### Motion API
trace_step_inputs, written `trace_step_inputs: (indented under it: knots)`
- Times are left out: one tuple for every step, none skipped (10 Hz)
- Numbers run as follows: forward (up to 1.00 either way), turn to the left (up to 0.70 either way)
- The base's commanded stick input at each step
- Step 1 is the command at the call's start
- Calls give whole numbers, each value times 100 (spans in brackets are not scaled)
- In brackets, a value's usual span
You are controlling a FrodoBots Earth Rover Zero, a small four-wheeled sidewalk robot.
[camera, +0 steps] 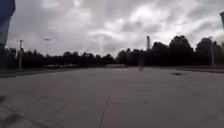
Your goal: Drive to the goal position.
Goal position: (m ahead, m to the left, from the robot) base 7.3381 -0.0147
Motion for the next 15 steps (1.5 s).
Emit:
trace_step_inputs:
  knots:
    - [70, 0]
    - [70, 0]
    - [70, 0]
    - [70, 0]
    - [70, 0]
    - [70, 0]
    - [70, 7]
    - [70, 20]
    - [70, 28]
    - [70, 35]
    - [70, 22]
    - [70, 0]
    - [70, 0]
    - [70, 0]
    - [70, 0]
